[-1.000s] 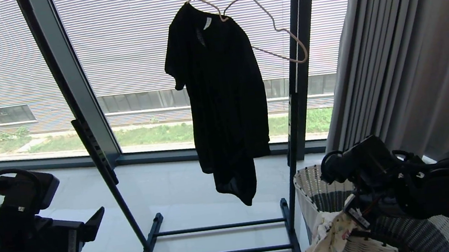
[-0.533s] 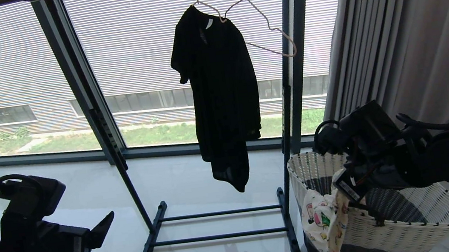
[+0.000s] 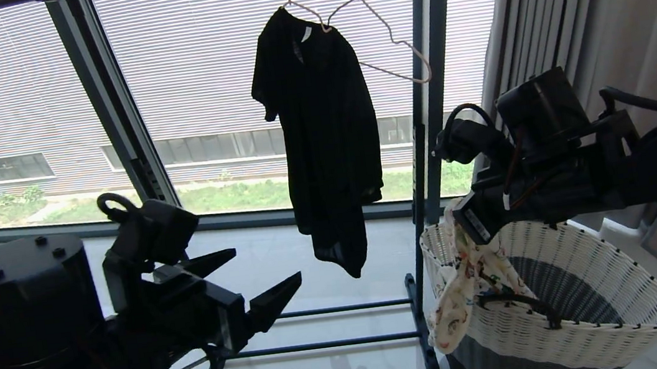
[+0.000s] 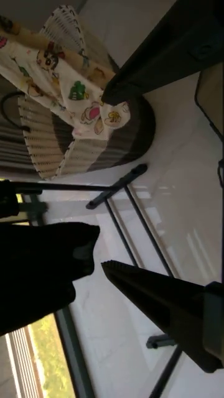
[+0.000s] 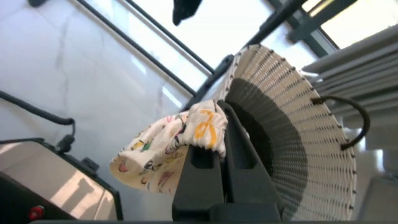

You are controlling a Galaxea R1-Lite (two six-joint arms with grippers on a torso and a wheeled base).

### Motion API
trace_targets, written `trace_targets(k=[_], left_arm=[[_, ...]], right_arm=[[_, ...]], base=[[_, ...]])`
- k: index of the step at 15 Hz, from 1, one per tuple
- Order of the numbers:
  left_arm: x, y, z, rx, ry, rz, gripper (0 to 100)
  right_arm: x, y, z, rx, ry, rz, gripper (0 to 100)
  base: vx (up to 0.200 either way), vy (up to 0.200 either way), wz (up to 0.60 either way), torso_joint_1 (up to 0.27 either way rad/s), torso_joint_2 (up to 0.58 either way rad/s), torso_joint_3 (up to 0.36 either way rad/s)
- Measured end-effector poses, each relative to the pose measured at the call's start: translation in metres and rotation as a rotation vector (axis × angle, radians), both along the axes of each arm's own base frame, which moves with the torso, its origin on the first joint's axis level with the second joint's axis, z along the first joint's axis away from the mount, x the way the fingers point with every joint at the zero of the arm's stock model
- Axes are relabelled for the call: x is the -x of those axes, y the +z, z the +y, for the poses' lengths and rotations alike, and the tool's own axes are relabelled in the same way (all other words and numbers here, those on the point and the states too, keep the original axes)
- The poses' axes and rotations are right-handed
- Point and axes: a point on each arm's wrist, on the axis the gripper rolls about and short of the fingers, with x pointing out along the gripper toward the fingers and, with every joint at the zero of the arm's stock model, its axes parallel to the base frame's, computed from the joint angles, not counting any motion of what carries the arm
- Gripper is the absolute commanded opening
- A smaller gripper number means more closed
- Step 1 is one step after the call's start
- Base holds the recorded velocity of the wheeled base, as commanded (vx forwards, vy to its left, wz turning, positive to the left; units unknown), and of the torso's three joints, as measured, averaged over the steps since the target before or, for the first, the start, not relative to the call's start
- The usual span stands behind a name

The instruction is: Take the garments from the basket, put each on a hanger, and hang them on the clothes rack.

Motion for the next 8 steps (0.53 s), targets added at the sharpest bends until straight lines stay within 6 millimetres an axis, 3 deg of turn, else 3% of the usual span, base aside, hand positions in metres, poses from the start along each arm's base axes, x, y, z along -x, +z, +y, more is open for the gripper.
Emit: trace_targets(k=[2,4,8], left_arm=[[-0.015,0.0,-0.039,0.029,-0.083,0.039,100],[-0.025,-0.013,-0.075,0.017,-0.161,0.089,100],[-0.045,-0.044,-0.125,-0.024,-0.248,0.157,100]], right_arm=[[0.002,0.01,0.002,-0.034,0.028,-0.018,0],[0.006,0.021,0.002,-0.059,0.041,-0.042,0],[0.015,0.032,0.001,-0.086,0.059,-0.065,0]], base=[[0.0,0.0,0.0,0.0,0.0,0.0],[0.0,0.0,0.0,0.0,0.0,0.0],[0.0,0.0,0.0,0.0,0.0,0.0]])
